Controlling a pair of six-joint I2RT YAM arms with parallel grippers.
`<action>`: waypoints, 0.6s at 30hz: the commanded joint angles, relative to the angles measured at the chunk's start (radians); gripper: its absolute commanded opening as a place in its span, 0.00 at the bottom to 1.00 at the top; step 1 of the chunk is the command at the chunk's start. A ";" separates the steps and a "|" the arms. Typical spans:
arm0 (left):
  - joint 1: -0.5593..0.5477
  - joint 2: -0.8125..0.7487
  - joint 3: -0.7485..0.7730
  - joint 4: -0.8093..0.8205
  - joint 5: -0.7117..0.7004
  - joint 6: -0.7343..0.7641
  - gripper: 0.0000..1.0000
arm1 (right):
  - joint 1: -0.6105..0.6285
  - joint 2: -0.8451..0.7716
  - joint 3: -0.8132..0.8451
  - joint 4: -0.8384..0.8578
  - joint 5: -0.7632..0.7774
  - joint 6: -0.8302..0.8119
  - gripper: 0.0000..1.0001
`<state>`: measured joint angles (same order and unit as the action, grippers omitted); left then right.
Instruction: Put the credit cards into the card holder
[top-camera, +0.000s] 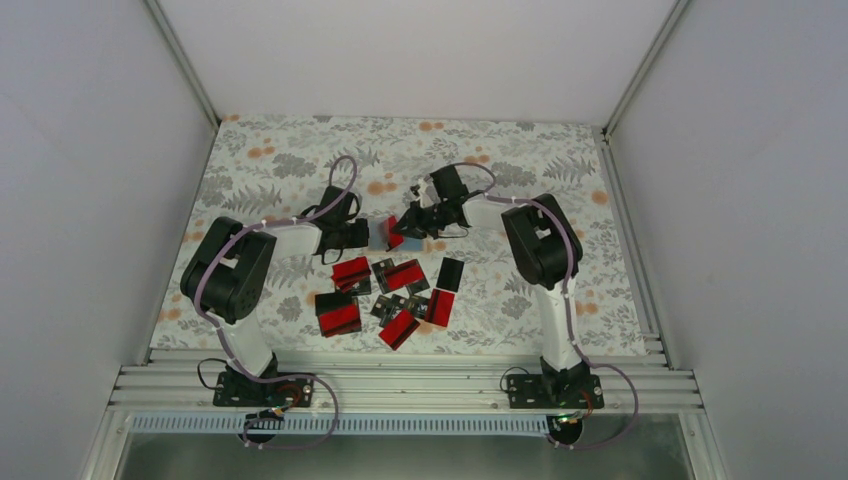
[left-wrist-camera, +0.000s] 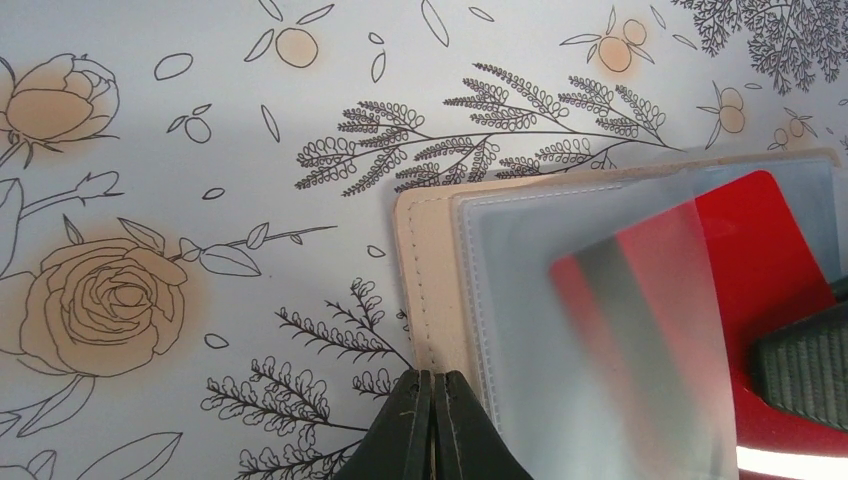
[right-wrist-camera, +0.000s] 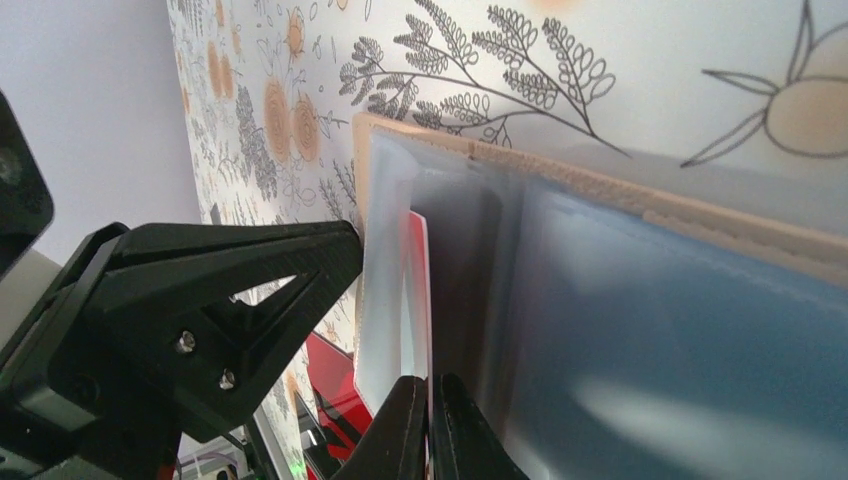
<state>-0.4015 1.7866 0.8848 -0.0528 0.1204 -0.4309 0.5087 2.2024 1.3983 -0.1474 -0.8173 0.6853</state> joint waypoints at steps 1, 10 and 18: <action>-0.006 0.008 -0.028 -0.070 -0.019 0.011 0.02 | -0.014 -0.046 -0.033 -0.062 0.042 -0.036 0.04; -0.007 0.003 -0.037 -0.074 -0.030 0.011 0.02 | -0.033 -0.049 -0.039 -0.050 0.014 -0.036 0.04; -0.006 -0.017 -0.034 -0.078 -0.046 0.018 0.02 | -0.064 -0.109 -0.088 -0.105 0.048 -0.098 0.04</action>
<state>-0.4046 1.7802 0.8783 -0.0502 0.1043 -0.4301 0.4709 2.1578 1.3479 -0.1852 -0.8143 0.6353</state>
